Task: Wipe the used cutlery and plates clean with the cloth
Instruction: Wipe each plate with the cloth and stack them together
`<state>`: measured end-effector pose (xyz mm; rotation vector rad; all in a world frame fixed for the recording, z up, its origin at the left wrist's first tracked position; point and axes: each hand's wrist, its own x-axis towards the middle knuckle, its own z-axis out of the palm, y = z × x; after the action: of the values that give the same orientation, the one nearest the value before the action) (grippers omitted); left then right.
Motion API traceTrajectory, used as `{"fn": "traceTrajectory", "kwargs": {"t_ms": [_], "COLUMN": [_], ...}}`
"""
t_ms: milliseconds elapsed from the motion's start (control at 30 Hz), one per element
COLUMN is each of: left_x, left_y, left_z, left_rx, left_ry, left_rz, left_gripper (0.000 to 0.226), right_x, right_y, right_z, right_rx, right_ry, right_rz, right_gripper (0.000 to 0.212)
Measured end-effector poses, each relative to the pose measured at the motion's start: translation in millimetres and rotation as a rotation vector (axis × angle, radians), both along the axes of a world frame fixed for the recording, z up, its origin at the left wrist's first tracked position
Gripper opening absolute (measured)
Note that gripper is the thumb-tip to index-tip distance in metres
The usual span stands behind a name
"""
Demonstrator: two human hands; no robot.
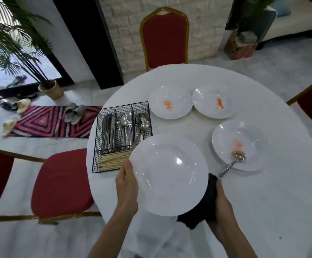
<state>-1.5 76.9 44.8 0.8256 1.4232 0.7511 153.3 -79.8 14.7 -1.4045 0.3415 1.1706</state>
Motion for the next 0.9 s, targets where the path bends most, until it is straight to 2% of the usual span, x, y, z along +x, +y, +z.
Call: {"fn": "traceTrajectory", "kwargs": {"t_ms": [167, 267, 367, 533, 900], "left_x": [-15.3, -15.8, -22.5, -39.5, -48.7], "left_y": [25.7, 34.7, 41.5, 51.1, 56.1], "left_z": [-21.6, -33.6, -48.8, -71.7, -86.4], "left_rx": [-0.082, -0.121, -0.171, -0.249, -0.279], "left_ry": [0.04, 0.085, 0.136, 0.245, 0.34], "left_rz": [-0.046, -0.127, -0.305, -0.584, -0.775], "left_gripper": [0.038, 0.039, 0.03, 0.029, 0.028], "right_x": [-8.4, -16.3, -21.0, -21.4, -35.7], "right_y": [25.7, 24.1, 17.0, 6.9, -17.3], "right_z": [10.8, -5.4, -28.3, -52.2, -60.8], "right_rx": [-0.131, -0.199, -0.34, -0.497, -0.516], "right_ry": [0.143, -0.028, -0.171, -0.247, -0.255], "right_rz": [0.163, 0.169, 0.233, 0.389, 0.481], "right_gripper": [0.063, 0.047, 0.028, 0.024, 0.026]}}
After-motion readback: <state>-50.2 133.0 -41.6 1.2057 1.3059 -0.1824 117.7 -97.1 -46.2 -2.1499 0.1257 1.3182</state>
